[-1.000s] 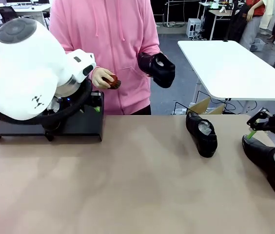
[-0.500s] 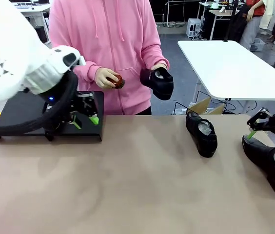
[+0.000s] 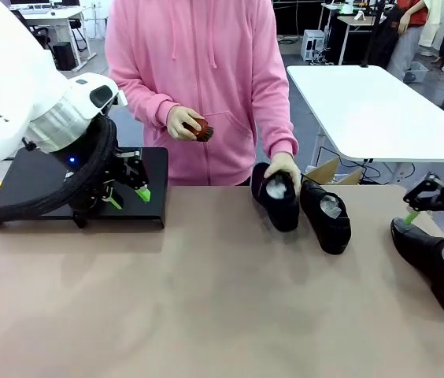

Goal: Organize the shoes by placing them on the stand.
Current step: Pick up one Shoe and place it in the middle of the table.

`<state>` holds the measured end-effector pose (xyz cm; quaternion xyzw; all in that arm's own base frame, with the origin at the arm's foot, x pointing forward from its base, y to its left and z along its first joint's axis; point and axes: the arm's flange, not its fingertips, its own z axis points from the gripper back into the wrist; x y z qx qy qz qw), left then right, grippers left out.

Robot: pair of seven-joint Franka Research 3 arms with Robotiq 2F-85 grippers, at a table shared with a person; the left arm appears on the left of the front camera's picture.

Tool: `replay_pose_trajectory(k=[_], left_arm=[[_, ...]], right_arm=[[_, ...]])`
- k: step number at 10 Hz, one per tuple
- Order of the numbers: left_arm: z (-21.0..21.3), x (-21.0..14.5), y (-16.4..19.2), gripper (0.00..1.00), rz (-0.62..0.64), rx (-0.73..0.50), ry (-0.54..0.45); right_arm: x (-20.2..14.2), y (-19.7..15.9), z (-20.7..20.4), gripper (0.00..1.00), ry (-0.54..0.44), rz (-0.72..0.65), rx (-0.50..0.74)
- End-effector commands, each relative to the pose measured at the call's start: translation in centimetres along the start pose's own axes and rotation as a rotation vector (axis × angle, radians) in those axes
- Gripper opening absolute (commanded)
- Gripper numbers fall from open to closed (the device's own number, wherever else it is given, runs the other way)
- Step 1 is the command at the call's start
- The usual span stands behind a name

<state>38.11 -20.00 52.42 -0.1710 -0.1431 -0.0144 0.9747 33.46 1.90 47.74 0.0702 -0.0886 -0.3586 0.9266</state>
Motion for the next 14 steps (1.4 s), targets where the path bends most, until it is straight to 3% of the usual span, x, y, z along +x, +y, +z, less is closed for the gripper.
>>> replay_pose_trajectory(k=[1, 3, 6, 13, 14], left_arm=[[0.1, 0.2, 0.0, 0.53, 0.005, -0.018, 0.007], [0.1, 0.2, 0.0, 0.53, 0.005, -0.018, 0.007], [0.1, 0.2, 0.0, 0.53, 0.005, -0.018, 0.007], [0.1, 0.2, 0.0, 0.53, 0.005, -0.018, 0.007], [0.1, 0.2, 0.0, 0.53, 0.005, -0.018, 0.007]], right_arm=[[-3.1, -6.0, 1.2, 1.00, 0.030, 0.138, -0.002], [-4.0, -8.3, 1.9, 1.00, 0.088, 0.308, 0.031], [-5.3, -8.5, 1.4, 1.00, 0.196, 0.484, 0.040], [-5.9, -7.2, 1.2, 1.00, 0.228, 0.532, 0.024], [-4.0, -5.5, 4.2, 1.00, 0.224, 0.511, 0.009]])
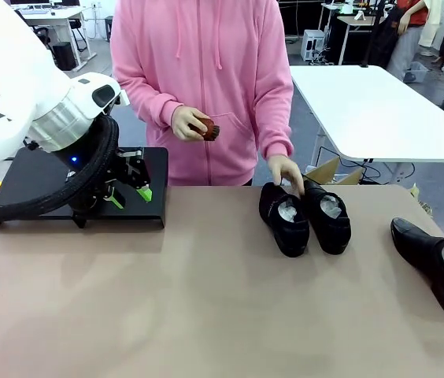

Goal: Organize the shoes by placing them on the stand.
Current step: Pick up one Shoe and place it in the middle of the table.

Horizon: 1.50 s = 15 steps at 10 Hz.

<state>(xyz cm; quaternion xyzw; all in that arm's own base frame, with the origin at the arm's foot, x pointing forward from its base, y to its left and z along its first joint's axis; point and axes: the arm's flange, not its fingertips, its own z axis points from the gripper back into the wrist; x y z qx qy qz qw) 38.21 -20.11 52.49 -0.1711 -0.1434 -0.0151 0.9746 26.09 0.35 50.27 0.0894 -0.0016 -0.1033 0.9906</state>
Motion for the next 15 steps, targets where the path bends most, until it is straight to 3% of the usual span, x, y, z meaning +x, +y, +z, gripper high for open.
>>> replay_pose_trajectory(k=[1, 8, 12, 13, 15], left_arm=[[0.1, 0.1, 0.1, 0.53, 0.006, -0.018, 0.007], [0.1, 0.1, 0.1, 0.53, 0.006, -0.018, 0.007], [0.1, 0.1, 0.1, 0.53, 0.006, -0.018, 0.007], [0.1, 0.1, 0.1, 0.53, 0.006, -0.018, 0.007], [0.1, 0.1, 0.1, 0.53, 0.006, -0.018, 0.007]], right_arm=[[0.0, 0.0, 0.0, 1.00, -0.001, 0.001, -0.001], [0.0, 0.0, 0.0, 1.00, 0.000, 0.000, 0.000], [2.1, -1.5, 0.1, 1.00, -0.077, 0.101, -0.032], [3.2, -2.0, 0.0, 1.00, -0.076, 0.230, -0.042], [5.9, -3.4, -1.1, 1.00, -0.065, 0.619, 0.009]])
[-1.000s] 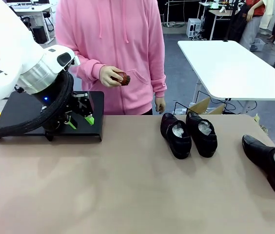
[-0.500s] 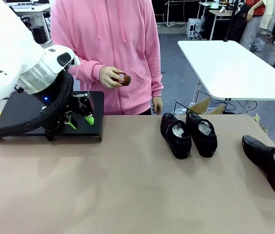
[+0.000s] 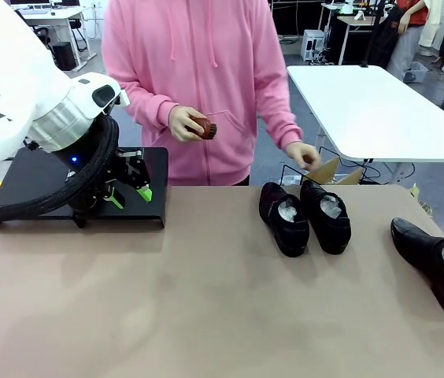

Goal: Organize the shoes by placing them on the stand.
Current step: Pick up one Shoe and place it in the middle of the table.

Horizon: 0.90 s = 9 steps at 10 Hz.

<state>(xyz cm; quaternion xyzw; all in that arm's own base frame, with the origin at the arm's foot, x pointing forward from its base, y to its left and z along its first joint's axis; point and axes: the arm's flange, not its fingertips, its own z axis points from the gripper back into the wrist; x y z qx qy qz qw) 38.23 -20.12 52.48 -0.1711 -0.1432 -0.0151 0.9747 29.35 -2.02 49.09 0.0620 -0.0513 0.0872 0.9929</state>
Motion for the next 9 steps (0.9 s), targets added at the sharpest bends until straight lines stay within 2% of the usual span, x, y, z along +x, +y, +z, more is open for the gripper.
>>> replay_pose_trajectory(k=[1, 3, 5, 7, 9], left_arm=[[0.1, 0.1, 0.1, 0.53, 0.006, -0.018, 0.006], [0.1, 0.1, 0.1, 0.53, 0.006, -0.018, 0.006], [0.1, 0.1, 0.1, 0.53, 0.006, -0.018, 0.006], [0.1, 0.1, 0.1, 0.53, 0.006, -0.018, 0.006], [0.1, 0.1, 0.1, 0.53, 0.006, -0.018, 0.006]], right_arm=[[2.4, -3.6, -1.7, 1.00, -0.024, 0.350, 0.055], [3.5, -4.1, -3.6, 1.00, -0.069, 0.450, 0.084], [4.5, -2.5, -4.6, 1.00, -0.071, 0.403, 0.042], [2.2, -2.6, -4.2, 1.00, -0.057, 0.355, 0.009], [-1.1, -3.6, -3.4, 1.00, -0.102, 0.310, -0.010]])
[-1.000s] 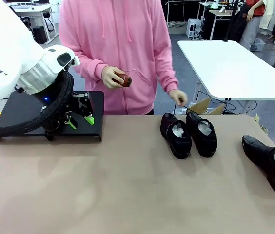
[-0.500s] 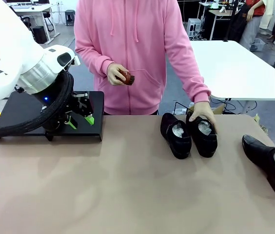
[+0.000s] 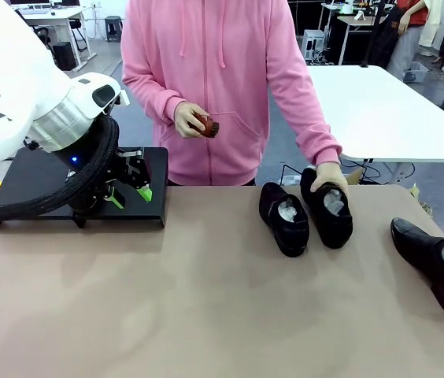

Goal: Organize the shoes by placing them on the stand.
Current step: Pick up one Shoe and place it in the middle of the table.

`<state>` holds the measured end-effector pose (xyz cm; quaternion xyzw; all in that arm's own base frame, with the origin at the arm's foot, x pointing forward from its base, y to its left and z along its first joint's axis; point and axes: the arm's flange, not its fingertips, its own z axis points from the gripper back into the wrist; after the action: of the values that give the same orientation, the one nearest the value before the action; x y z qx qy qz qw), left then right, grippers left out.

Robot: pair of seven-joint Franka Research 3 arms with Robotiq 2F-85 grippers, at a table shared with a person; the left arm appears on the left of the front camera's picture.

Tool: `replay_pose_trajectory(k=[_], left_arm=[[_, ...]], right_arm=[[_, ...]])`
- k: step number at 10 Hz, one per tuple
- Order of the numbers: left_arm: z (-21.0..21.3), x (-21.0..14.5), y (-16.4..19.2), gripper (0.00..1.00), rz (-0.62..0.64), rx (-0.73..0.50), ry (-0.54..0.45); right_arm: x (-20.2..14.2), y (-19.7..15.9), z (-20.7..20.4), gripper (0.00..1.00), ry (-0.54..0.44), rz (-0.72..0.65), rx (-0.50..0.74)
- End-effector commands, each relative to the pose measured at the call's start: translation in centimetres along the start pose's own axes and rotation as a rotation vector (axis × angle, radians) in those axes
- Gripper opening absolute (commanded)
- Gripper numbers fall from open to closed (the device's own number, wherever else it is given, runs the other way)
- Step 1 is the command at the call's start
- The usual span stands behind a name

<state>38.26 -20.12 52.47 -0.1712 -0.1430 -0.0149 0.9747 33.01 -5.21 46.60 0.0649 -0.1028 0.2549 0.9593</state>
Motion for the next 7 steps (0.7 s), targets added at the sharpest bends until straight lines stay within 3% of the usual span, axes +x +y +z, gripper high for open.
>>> replay_pose_trajectory(k=[1, 4, 5, 7], left_arm=[[0.1, 0.1, 0.1, 0.53, 0.006, -0.018, 0.006], [0.1, 0.1, 0.1, 0.53, 0.006, -0.018, 0.006], [0.1, 0.1, 0.1, 0.53, 0.006, -0.018, 0.006], [0.1, 0.1, 0.1, 0.53, 0.006, -0.018, 0.006]], right_arm=[[-4.0, 1.7, -0.5, 1.00, -0.022, -0.055, -0.022], [-3.8, 1.8, -0.5, 1.00, -0.015, -0.087, -0.015], [-1.7, -0.2, 2.2, 1.00, -0.030, -0.054, -0.008], [-1.7, -0.2, 2.2, 1.00, -0.030, -0.054, -0.008]])
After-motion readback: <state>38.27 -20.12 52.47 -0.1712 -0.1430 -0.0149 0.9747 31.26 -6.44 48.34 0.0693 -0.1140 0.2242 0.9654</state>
